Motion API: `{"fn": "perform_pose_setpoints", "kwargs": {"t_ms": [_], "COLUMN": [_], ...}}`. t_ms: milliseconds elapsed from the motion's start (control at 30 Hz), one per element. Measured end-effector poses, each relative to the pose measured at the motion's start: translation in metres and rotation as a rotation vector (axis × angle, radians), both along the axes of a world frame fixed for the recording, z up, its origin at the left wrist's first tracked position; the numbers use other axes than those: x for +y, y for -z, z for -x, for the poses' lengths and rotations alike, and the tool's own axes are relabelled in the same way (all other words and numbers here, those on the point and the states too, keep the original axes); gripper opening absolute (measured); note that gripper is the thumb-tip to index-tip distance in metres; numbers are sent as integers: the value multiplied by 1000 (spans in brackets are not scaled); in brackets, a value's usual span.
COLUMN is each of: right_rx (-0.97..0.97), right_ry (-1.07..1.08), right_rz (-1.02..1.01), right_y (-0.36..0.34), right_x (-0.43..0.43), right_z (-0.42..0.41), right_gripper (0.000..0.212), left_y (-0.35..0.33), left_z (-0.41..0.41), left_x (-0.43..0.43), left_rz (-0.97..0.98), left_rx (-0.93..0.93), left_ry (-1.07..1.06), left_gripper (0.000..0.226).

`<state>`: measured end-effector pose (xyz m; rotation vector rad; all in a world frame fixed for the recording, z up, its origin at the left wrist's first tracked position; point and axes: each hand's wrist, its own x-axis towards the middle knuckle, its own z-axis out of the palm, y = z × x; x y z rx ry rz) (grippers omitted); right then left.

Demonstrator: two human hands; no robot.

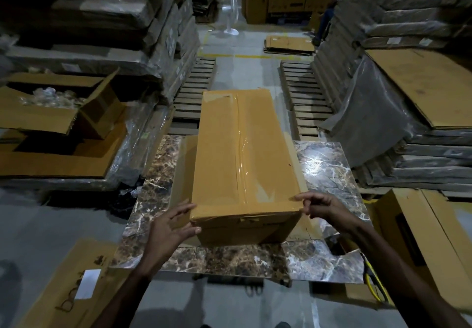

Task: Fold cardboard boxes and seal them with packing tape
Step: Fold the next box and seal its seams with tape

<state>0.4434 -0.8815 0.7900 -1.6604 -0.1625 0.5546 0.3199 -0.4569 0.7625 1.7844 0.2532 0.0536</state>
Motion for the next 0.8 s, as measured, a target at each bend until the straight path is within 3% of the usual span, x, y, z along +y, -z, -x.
{"fn": "perform_pose_setpoints", "kwargs": {"t_ms": [100, 167, 233, 300, 500, 633, 800], "right_rx": [2, -37, -35, 26, 106, 158, 310], "right_ry": [210, 294, 264, 240, 289, 294, 248], "right_rz": [-53, 46, 199, 300, 379, 389, 379], "right_y": [-12, -18, -19, -17, -10, -11, -1], "right_x": [13, 30, 45, 64, 98, 101, 104], "right_z": [-6, -15, -27, -40, -80, -123, -193], "right_gripper": [76, 73, 74, 92, 95, 109, 119], "left_y": [-8, -14, -20, -23, -22, -20, -21], "left_z": [-10, -30, -57, -87, -173, -221, -269], "left_x": [9, 16, 13, 11, -8, -6, 2], "left_rz": [101, 90, 84, 106, 60, 53, 296], "left_rx": [30, 53, 126, 229, 324, 321, 452], "left_ry": [-25, -49, -46, -13, 40, -65, -41], "left_gripper": [73, 86, 99, 105, 114, 101, 71]}}
